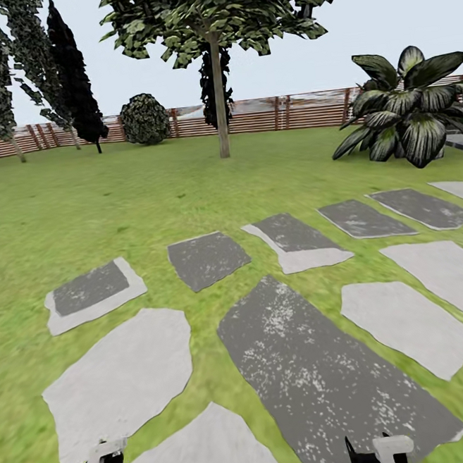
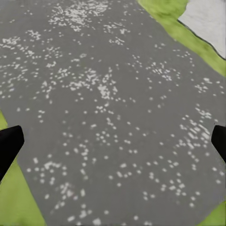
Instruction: In the garden, pick up the pesticide atomizer on the floor and spray pesticide onto both trees until each tree trunk is fully covered.
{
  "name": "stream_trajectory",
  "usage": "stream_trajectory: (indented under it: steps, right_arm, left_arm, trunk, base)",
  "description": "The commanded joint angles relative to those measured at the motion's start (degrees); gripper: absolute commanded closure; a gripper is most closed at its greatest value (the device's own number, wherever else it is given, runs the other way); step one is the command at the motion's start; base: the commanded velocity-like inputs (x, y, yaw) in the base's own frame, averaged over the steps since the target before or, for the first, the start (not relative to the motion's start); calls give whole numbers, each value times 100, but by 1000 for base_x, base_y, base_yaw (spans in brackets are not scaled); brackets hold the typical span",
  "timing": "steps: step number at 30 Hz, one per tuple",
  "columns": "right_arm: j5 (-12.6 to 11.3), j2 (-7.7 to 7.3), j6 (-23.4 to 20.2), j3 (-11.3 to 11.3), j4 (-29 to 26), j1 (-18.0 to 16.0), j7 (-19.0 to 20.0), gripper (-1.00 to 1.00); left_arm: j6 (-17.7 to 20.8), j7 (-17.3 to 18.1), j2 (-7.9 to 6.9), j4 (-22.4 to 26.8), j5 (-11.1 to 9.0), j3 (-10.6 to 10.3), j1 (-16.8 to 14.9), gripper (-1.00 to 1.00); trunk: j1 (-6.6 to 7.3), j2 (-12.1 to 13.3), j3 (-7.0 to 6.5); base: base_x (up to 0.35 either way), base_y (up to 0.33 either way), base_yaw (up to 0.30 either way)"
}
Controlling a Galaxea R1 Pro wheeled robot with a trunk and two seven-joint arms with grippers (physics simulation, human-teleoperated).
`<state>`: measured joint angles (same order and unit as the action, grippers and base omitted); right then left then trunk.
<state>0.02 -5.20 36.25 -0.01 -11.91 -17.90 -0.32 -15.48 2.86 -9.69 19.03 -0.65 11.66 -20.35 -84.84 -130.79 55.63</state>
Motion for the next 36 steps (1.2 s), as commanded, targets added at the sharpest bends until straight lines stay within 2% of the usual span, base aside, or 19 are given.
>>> stream_trajectory:
  steps: [1, 36]
  right_arm:
    - [0, -3, 16, 1, 4, -3, -3, -100]
    - [7, 1, 14, 1, 16, -3, -3, -100]
  left_arm:
    - [-17, 30, 2, -5, -10, 29, -4, 100]
    - [-25, 31, 9, -11, -4, 23, -4, 100]
  trunk:
    - [-2, -2, 5]
    - [-2, -2, 5]
  base:
    - [337, 0, 0]
    - [337, 0, 0]
